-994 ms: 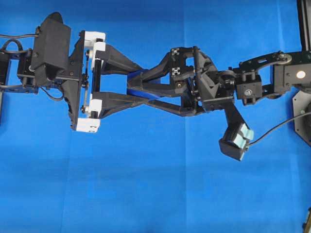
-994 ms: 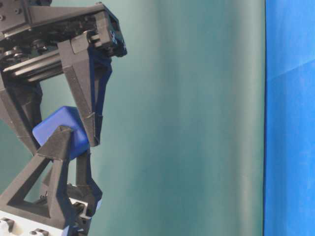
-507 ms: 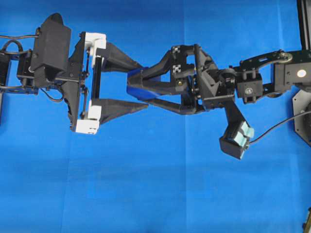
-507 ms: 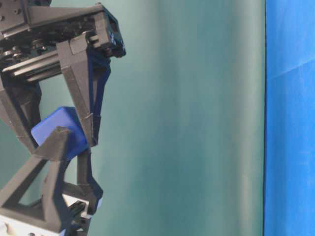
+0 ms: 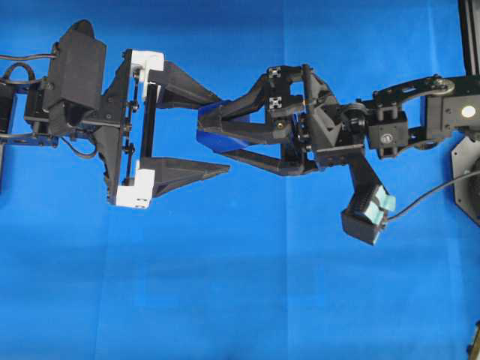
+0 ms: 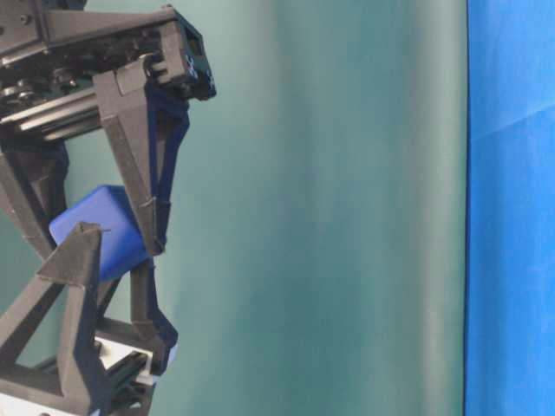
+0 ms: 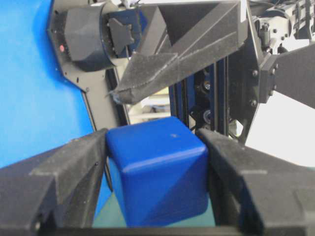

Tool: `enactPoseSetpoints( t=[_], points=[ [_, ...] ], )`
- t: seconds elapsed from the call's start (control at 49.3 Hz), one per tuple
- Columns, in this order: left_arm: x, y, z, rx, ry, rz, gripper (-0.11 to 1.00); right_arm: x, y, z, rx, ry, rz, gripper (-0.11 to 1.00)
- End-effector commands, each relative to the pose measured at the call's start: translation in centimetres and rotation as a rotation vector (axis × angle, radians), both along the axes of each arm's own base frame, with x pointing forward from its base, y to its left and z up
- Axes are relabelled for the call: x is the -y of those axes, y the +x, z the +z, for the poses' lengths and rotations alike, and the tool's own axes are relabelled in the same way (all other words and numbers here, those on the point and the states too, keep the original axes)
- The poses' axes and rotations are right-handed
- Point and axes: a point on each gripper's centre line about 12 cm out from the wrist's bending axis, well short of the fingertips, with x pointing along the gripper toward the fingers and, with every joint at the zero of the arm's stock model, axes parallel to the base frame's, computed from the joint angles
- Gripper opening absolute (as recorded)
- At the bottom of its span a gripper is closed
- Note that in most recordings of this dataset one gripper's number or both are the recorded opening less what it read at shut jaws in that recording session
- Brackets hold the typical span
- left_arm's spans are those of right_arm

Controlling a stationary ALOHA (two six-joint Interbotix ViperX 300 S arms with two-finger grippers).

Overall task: Handover the blue block to the right arm after grasping it with the left arm, then place it in the designated position.
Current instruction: 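Open the left gripper and pull the right gripper away with cube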

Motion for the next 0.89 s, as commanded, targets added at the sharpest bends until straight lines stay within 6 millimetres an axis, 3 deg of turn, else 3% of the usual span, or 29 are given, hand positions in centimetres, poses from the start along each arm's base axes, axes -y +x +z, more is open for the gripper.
enactPoseSetpoints(
  t=[0.0,0.588,0.872],
  points=[
    [0.3,-0.7,1.4,0.045,0.001,-0.009,0.93,0.2,-1.0,1.6,0.038,0.006,-0.008,0.52],
    [0.1,-3.4,1.2,0.055,0.0,-0.009,0.93,0.2,-6.6,2.1,0.043,0.004,-0.043,0.48],
    [0.1,-3.5,1.2,0.055,0.002,-0.009,0.93,0.1,-7.1,2.1,0.036,0.002,-0.051,0.48]
  ],
)
